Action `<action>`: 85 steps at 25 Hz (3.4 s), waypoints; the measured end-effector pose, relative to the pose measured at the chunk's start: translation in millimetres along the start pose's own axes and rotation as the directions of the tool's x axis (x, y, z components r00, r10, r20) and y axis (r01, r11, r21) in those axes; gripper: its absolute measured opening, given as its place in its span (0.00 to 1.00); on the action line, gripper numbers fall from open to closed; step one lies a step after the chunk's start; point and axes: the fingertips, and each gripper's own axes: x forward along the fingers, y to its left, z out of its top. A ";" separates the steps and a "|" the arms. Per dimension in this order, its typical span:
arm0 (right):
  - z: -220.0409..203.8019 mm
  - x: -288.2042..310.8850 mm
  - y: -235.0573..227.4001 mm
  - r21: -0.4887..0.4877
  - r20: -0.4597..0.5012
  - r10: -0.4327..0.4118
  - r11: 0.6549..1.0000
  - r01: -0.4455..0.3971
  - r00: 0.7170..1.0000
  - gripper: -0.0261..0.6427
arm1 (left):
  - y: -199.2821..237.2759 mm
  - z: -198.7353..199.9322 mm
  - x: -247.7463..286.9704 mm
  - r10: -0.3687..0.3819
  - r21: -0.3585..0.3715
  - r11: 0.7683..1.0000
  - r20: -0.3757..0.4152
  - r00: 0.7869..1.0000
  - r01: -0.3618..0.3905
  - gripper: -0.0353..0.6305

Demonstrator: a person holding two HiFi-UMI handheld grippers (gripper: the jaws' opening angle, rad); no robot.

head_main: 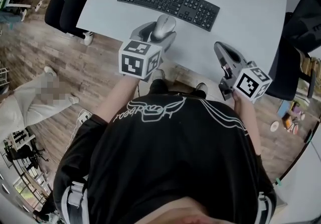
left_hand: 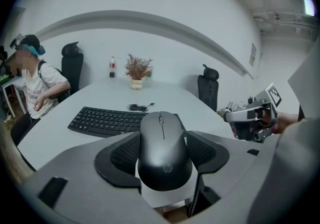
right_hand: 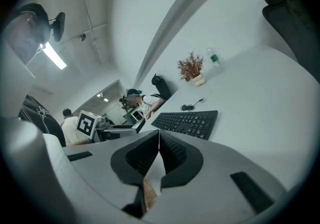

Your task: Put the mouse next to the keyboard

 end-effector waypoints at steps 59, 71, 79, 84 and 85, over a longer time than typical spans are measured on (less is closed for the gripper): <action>-9.3 -210.8 -169.2 0.045 -0.015 -0.062 0.997 0.063 0.998 0.05 | -177.2 -37.6 217.3 0.090 0.048 0.995 -0.179 0.980 -0.083 0.51; -7.9 -220.1 -162.4 -0.021 0.004 -0.082 0.996 0.082 0.997 0.05 | -183.7 -1.7 166.9 0.063 0.067 0.996 -0.053 0.997 -0.059 0.46; -9.5 -225.8 -115.6 -0.132 0.012 -0.053 0.990 0.054 0.999 0.05 | -256.1 27.9 90.5 -0.165 0.143 0.977 0.052 0.985 0.156 0.06; -12.2 -229.6 -35.5 -0.207 0.058 0.025 0.978 -0.012 0.998 0.05 | -294.4 20.2 12.7 -0.327 0.104 0.943 0.128 0.936 0.315 0.06; -16.0 -231.3 -22.0 -0.226 0.065 0.022 0.974 -0.006 0.998 0.05 | -295.9 17.3 -3.3 -0.336 0.095 0.941 0.143 0.931 0.325 0.06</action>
